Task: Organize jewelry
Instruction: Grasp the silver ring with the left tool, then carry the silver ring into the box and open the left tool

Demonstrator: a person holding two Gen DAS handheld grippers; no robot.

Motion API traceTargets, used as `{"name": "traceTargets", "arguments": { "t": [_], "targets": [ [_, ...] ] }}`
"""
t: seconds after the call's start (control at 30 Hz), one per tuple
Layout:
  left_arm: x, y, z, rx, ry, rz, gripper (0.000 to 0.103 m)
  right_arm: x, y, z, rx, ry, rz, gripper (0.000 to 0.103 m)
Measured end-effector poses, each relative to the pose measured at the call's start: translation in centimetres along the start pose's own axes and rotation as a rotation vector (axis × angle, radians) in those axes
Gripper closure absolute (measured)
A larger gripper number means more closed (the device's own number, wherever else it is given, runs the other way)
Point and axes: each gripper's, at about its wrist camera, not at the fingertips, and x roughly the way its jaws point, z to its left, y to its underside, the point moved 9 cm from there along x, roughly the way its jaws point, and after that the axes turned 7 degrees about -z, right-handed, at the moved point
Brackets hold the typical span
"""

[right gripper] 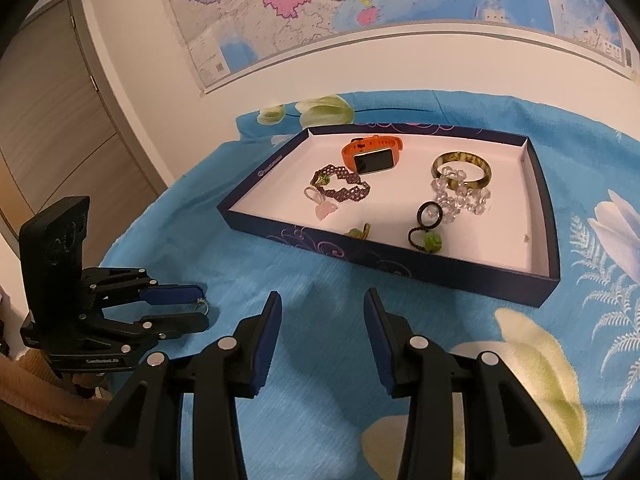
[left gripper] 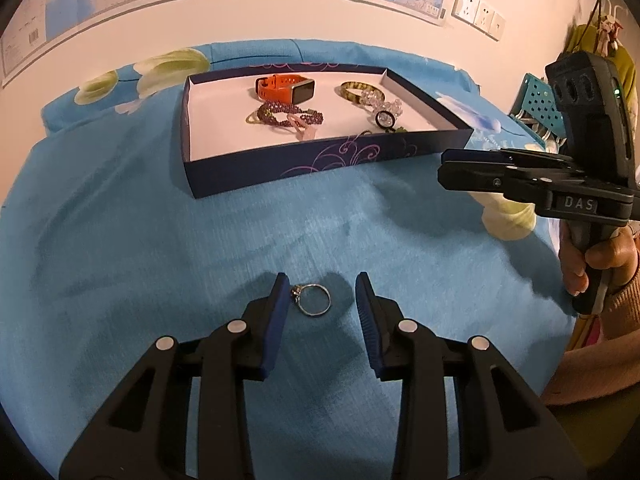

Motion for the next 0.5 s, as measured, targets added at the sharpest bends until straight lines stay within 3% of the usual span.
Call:
{"name": "traceTargets", "arguments": {
  "t": [0.2,0.5],
  "targets": [
    [0.09,-0.01,0.28,0.011,-0.038,0.000,0.081,0.05,0.45,0.31,0.003,-0.006,0.007,0.063],
    [0.07,-0.68,-0.41,0.020,-0.026,-0.019,0.082,0.00,0.61,0.48,0.004,-0.014,0.012,0.063]
  ]
}}
